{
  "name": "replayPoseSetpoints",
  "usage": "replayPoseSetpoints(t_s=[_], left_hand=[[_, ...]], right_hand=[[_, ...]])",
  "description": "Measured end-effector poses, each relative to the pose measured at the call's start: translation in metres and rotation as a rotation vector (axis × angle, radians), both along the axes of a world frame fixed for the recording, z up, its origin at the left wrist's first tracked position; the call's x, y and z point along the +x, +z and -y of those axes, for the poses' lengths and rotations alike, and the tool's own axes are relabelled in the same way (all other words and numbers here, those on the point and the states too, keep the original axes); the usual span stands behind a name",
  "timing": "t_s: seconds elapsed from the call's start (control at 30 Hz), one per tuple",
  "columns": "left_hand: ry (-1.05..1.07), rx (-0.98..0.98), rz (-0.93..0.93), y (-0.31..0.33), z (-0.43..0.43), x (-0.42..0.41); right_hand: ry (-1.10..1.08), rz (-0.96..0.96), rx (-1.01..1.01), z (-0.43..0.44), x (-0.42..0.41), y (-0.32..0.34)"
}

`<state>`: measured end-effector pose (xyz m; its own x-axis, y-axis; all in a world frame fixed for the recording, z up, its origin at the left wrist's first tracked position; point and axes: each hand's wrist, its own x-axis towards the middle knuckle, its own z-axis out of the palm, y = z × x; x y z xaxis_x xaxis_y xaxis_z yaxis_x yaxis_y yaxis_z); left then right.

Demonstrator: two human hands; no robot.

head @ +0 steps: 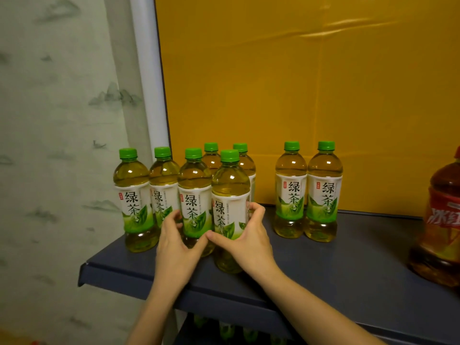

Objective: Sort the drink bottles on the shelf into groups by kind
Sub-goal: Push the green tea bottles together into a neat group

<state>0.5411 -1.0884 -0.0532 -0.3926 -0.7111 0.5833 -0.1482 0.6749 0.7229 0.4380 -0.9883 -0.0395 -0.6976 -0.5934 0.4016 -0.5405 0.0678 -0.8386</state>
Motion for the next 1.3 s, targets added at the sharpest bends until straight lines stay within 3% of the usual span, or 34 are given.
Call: replayPoseSetpoints(t_s=[0.5, 0.83, 1.3], left_hand=[[0.056, 0.013, 0.019, 0.008, 0.007, -0.02], [-0.067, 0.134, -0.048, 0.006, 0.007, -0.021], [-0.253, 0.16, -0.072, 0.015, -0.013, -0.025]], right_hand=[[0.18, 0.113, -0.145, -0.061, -0.039, 0.014], [0.122, 0.094, -0.148, -0.125, -0.097, 0.024], [0.09, 0.049, -0.06, -0.141, -0.118, 0.012]])
